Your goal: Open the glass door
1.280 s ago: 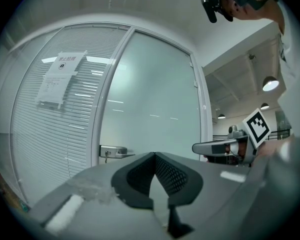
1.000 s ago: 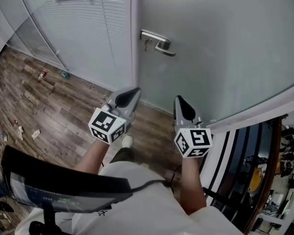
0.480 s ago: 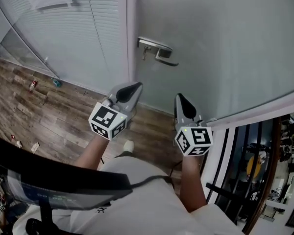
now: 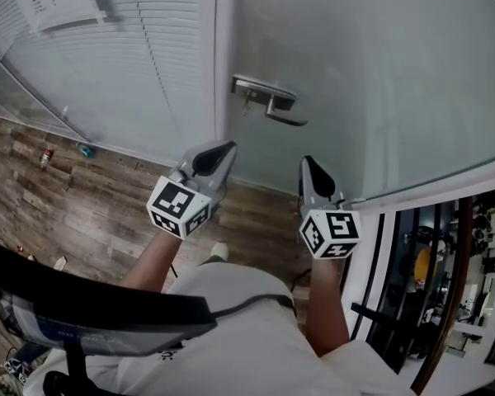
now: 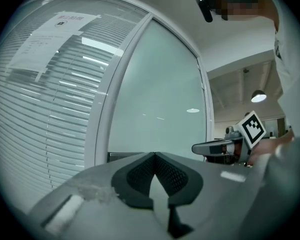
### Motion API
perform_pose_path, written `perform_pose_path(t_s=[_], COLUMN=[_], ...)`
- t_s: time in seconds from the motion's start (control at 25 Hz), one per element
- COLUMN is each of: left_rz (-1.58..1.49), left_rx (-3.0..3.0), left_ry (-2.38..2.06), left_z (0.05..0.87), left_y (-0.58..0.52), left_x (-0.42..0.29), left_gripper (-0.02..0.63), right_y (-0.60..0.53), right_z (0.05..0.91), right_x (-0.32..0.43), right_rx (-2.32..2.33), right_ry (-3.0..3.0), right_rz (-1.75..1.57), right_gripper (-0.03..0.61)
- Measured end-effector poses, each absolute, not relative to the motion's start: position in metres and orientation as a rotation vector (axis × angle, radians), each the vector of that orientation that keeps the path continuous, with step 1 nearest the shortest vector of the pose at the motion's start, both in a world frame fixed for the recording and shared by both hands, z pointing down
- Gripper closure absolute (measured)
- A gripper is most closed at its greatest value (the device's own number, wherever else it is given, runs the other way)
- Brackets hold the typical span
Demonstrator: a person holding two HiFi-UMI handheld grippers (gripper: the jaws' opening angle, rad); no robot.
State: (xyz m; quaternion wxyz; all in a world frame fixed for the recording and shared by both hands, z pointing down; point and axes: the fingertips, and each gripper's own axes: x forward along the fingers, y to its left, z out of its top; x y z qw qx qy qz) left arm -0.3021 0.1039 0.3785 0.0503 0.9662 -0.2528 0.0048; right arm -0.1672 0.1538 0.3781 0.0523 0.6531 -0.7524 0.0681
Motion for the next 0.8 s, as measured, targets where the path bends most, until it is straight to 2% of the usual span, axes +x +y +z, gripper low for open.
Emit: perform_pose_path(t_s=[0.4,0.8], left_rz=[0.02,0.009], left_rx=[2.92,2.915], left_ry=[-0.755,-0.79], left_z=[0.391,0.389], left_y=[0.061,0.057], left_x=[-0.319,-0.312], left_gripper=[0.611,0.611], right_y=[0.093,0.053], right_z=[0.381,0.394], right_x=[-0.176,-0.151], right_rx=[1.93,1.819], right_ry=[-2.252,-2.196], right_rz=[0.156,0.063], right_gripper=[0.569,0.568])
